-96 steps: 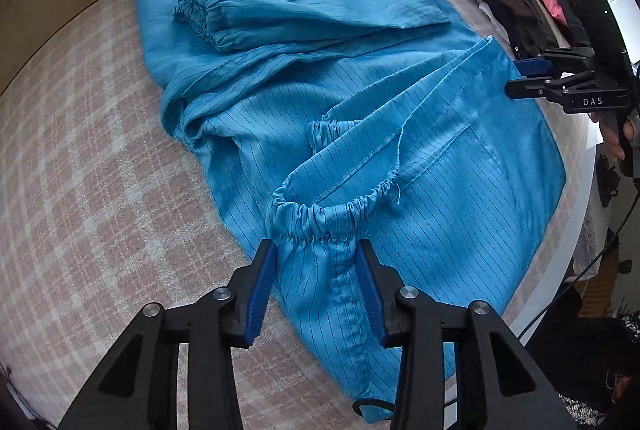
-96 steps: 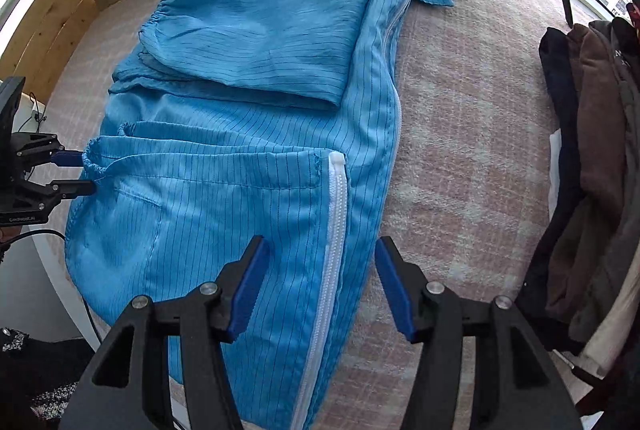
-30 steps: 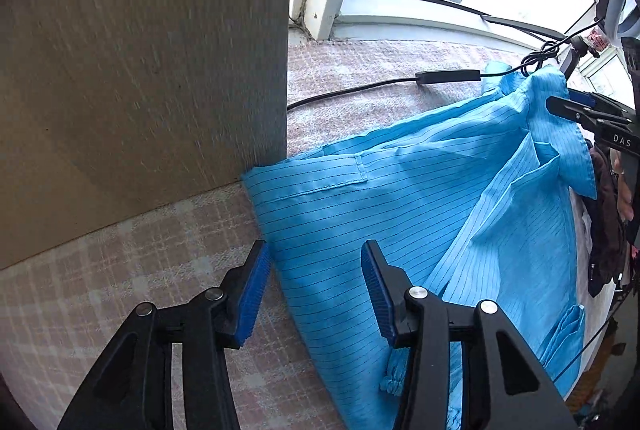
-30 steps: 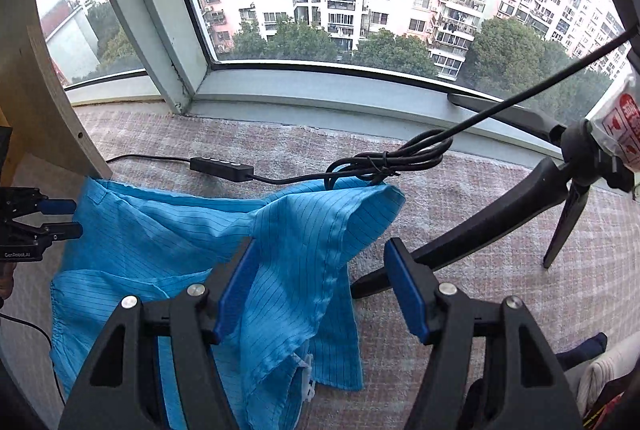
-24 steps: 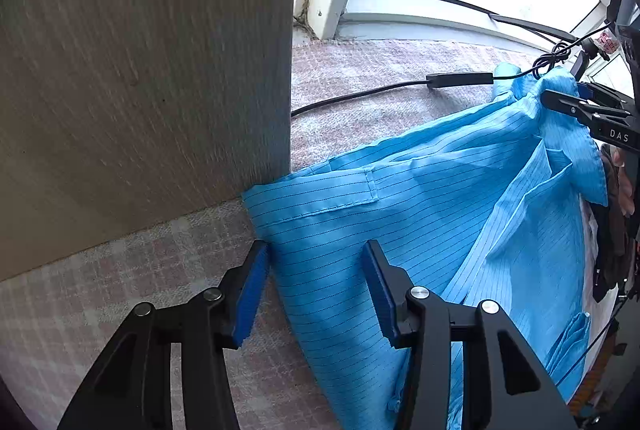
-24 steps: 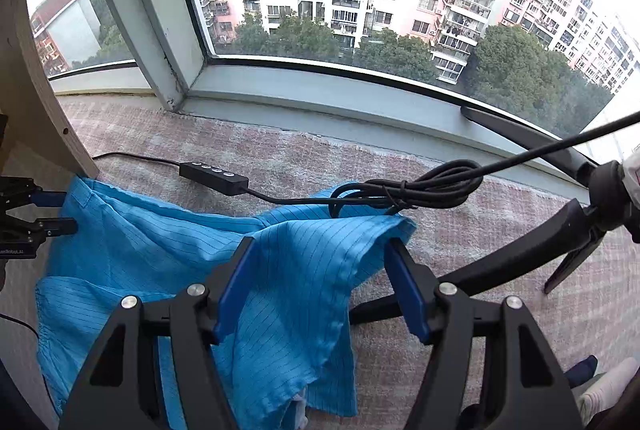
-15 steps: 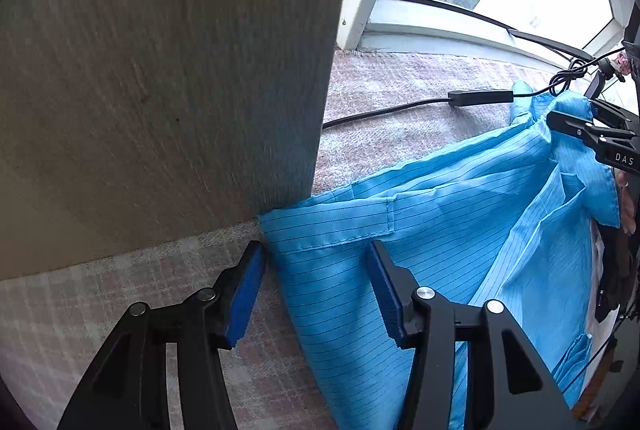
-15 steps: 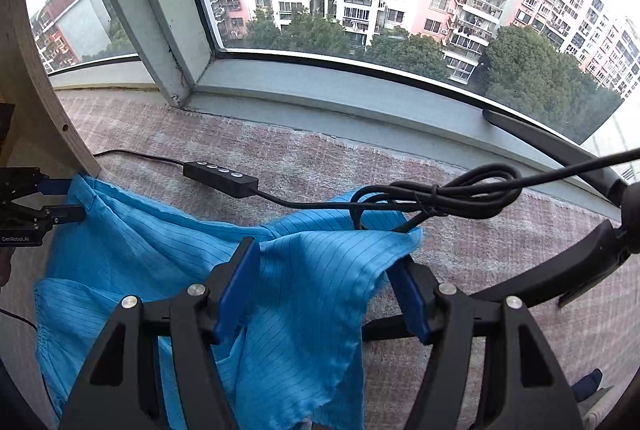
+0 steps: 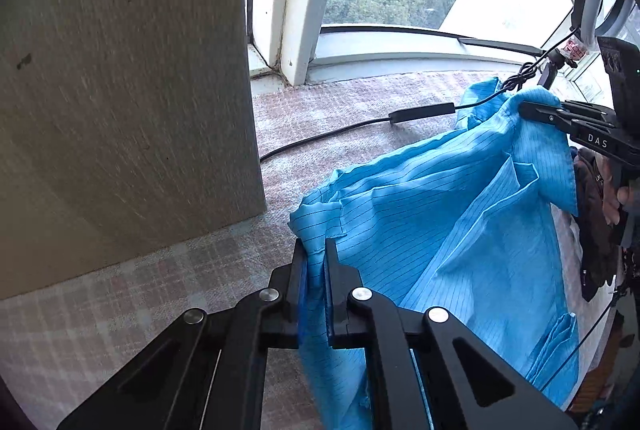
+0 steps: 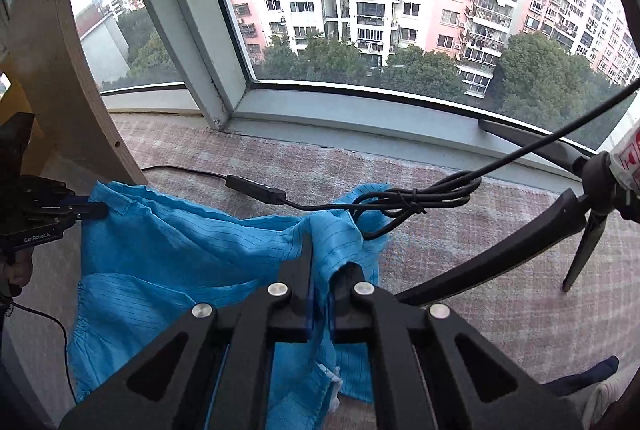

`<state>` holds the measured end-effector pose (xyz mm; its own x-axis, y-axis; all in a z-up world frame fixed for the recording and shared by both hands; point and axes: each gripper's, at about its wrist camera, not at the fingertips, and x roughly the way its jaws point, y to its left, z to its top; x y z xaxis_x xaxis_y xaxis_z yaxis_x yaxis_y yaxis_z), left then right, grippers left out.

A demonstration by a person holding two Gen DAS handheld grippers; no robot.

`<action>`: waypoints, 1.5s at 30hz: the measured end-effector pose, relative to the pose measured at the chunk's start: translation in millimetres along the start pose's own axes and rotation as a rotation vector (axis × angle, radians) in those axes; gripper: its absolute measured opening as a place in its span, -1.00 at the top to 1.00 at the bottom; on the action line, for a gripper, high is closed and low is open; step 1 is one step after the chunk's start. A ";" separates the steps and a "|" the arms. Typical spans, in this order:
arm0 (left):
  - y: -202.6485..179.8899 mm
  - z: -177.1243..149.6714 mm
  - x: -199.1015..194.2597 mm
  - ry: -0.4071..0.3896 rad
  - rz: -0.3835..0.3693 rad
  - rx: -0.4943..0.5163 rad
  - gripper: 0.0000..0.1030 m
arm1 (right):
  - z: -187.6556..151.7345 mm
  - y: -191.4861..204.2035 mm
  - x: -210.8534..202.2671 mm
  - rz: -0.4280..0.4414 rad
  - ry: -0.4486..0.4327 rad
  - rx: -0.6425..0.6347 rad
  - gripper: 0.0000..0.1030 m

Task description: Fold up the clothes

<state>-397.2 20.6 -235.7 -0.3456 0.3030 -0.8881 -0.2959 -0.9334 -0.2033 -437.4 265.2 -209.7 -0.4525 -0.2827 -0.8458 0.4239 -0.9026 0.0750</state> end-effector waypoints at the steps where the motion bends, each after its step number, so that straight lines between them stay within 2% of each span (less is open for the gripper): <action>1: -2.5 -2.0 -10.0 -0.014 -0.008 0.006 0.89 | -2.7 1.4 -10.2 0.001 -0.018 -0.004 0.92; 4: -14.3 -9.0 -40.5 -0.048 0.004 0.049 0.89 | -14.8 6.2 -47.4 0.008 -0.071 -0.008 0.92; 7: -33.1 -29.6 -72.8 -0.077 -0.002 0.086 0.90 | -33.8 12.7 -90.2 0.012 -0.127 -0.013 0.92; 10: -54.9 -52.4 -100.2 -0.098 -0.004 0.127 0.90 | -66.7 19.9 -136.6 0.015 -0.183 -0.009 0.93; 14: -79.0 -104.5 -126.8 -0.075 -0.053 0.162 0.90 | -130.8 33.1 -183.7 0.016 -0.214 0.006 0.93; 17: -95.0 -150.9 -118.2 -0.007 -0.090 0.153 0.90 | -182.5 34.7 -190.6 0.035 -0.145 0.063 0.92; 22: -115.4 -211.7 -80.3 0.125 -0.132 0.119 0.90 | -245.3 28.7 -171.6 0.062 0.042 0.119 0.87; 23: -117.7 -219.8 -75.4 0.137 -0.130 0.112 0.90 | -250.8 24.8 -176.2 0.073 0.048 0.129 0.84; 24: -118.9 -224.4 -72.6 0.141 -0.127 0.109 0.90 | -251.4 21.9 -184.5 0.060 0.035 0.124 0.72; 26: -118.1 -226.4 -72.7 0.135 -0.125 0.094 0.90 | -248.3 15.5 -202.9 0.025 -0.010 0.110 0.28; 27: -117.5 -225.7 -74.1 0.128 -0.123 0.090 0.90 | -244.6 11.8 -212.9 0.003 -0.042 0.101 -0.10; 28: -117.1 -224.6 -75.4 0.123 -0.117 0.087 0.90 | -239.2 7.1 -218.6 -0.003 -0.066 0.097 -0.20; 29: -117.1 -223.6 -76.7 0.119 -0.112 0.085 0.90 | -233.7 2.3 -224.1 -0.007 -0.088 0.094 -0.20; 33: -121.4 -221.6 -78.4 0.117 -0.098 0.091 0.90 | -214.2 0.1 -210.6 -0.069 -0.070 -0.046 -0.20; 35: -122.7 -222.1 -78.0 0.119 -0.089 0.093 0.90 | -219.1 -4.3 -191.8 -0.052 -0.017 -0.087 -0.20; 38: -123.7 -220.3 -78.3 0.123 -0.077 0.088 0.90 | -234.1 -17.6 -159.4 -0.056 0.048 -0.074 -0.20; 41: -124.2 -221.4 -77.5 0.132 -0.061 0.085 0.90 | -235.1 -20.3 -136.3 -0.045 0.034 -0.083 -0.20; 42: -124.6 -221.6 -76.9 0.136 -0.055 0.085 0.90 | -234.3 -20.4 -128.9 -0.037 0.029 -0.087 -0.14; 44: -126.3 -219.6 -77.0 0.142 -0.043 0.091 0.90 | -230.5 -18.9 -114.5 0.076 0.100 -0.064 0.94; 45: -127.5 -218.6 -79.3 0.137 -0.039 0.097 0.90 | -228.0 -18.0 -112.8 0.084 0.132 -0.051 0.97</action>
<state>-137.4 73.4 -229.5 -0.2099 0.3030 -0.9296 -0.3934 -0.8966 -0.2034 -215.1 387.3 -236.1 -0.3080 -0.3084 -0.9000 0.4965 -0.8590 0.1244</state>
